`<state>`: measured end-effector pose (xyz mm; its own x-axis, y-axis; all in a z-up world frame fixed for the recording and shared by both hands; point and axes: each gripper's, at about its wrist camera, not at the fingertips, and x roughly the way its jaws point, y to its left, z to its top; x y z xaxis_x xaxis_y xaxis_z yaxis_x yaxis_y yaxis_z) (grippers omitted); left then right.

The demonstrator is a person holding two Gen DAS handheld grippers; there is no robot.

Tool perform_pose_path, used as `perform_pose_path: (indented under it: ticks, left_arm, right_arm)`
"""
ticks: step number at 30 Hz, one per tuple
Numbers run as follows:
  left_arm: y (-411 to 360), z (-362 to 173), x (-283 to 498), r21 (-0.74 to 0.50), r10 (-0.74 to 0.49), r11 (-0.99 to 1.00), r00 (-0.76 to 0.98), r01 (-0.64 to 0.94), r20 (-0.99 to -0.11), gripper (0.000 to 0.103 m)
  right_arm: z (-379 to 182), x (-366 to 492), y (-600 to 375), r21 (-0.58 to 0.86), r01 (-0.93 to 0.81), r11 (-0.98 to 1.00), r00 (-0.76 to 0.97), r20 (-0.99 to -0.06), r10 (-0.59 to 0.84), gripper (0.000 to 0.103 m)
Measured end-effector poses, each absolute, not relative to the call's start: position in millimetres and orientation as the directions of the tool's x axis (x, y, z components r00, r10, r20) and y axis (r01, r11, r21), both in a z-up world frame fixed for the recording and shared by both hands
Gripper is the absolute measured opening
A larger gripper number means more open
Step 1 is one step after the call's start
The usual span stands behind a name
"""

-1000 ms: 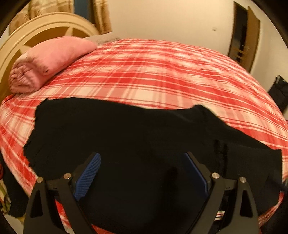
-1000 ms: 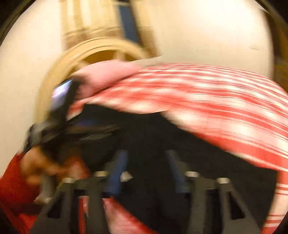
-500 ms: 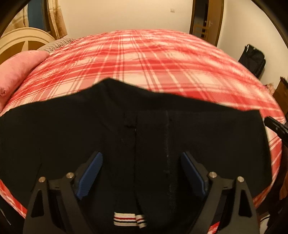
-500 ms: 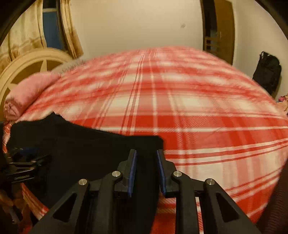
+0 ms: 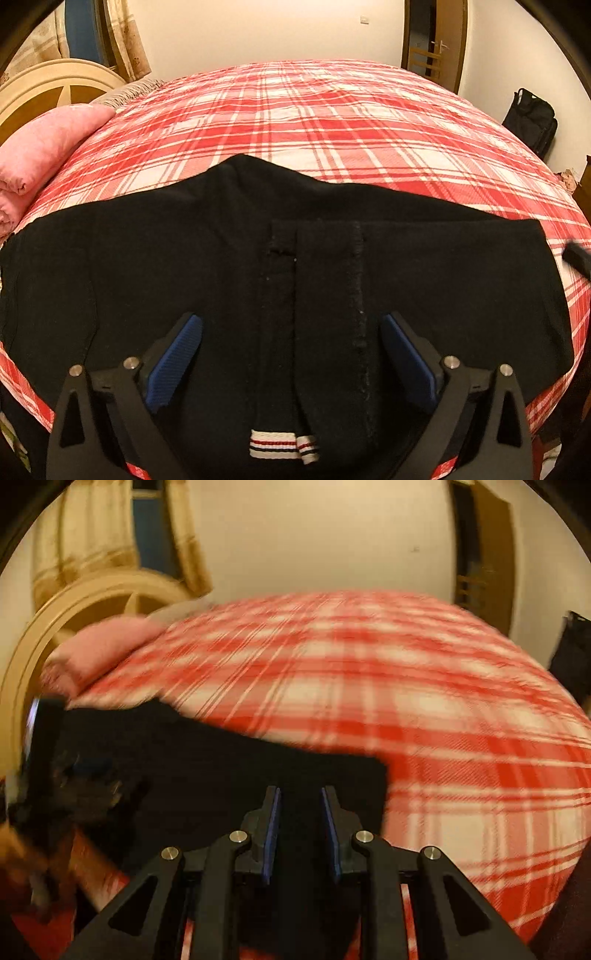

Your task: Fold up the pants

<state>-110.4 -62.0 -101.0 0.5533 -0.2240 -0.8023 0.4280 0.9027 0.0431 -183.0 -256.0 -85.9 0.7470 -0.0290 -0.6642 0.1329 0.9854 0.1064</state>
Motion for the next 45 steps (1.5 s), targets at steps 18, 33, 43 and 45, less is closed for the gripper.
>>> perform_pose_path:
  ticks: [18, 33, 43, 45]
  left_arm:
    - [52.9, -73.0, -74.7, -0.033, -0.150, 0.980, 0.624, 0.195, -0.767, 0.100]
    - [231.9, -106.5, -54.4, -0.168, 0.087, 0.923, 0.613, -0.346, -0.785, 0.100]
    - [235.0, -121.9, -58.6, -0.335, -0.061, 0.885, 0.634, -0.323, -0.771, 0.087]
    - [236.0, -120.6, -59.6, -0.366, -0.088, 0.878, 0.648, -0.308, -0.756, 0.076]
  right_arm:
    - [-64.1, -118.2, -162.2, 0.194, -0.071, 0.978, 0.774, -0.608, 0.177, 0.024]
    - [-119.7, -81.4, -75.8, 0.181, -0.165, 0.969, 0.687, -0.684, 0.245, 0.027]
    - [-104.8, -94.2, -87.4, 0.199, -0.130, 0.971, 0.727, -0.647, 0.230, 0.027]
    - [-102.0, -96.0, -91.0, 0.210, -0.117, 0.971, 0.738, -0.636, 0.226, 0.027]
